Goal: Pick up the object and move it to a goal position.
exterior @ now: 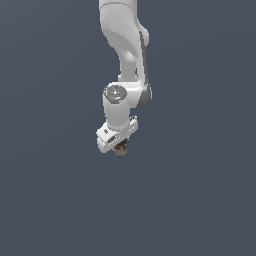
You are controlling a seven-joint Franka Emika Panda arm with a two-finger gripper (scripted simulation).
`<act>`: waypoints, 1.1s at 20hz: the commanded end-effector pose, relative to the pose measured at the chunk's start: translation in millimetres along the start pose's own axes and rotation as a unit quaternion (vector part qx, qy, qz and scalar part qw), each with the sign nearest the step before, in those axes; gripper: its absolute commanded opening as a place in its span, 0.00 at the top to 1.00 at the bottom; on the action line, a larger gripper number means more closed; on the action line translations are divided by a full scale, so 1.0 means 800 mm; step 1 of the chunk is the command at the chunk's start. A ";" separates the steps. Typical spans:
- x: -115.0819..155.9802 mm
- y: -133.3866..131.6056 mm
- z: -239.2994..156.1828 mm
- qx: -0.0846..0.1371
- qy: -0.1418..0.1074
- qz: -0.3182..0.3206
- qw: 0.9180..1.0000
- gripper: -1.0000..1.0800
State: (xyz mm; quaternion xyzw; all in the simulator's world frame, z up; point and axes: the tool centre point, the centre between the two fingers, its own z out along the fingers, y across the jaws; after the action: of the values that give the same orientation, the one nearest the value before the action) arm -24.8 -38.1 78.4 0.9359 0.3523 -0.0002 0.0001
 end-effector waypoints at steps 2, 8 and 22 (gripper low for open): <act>-0.001 0.002 -0.006 -0.001 0.000 0.000 1.000 1.00; -0.008 0.010 -0.039 -0.001 0.000 0.000 1.000 1.00; -0.040 0.052 -0.207 0.000 0.001 -0.001 1.000 1.00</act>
State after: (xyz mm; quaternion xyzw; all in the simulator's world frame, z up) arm -22.2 -85.0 224.8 0.9357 0.3529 -0.0009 -0.0013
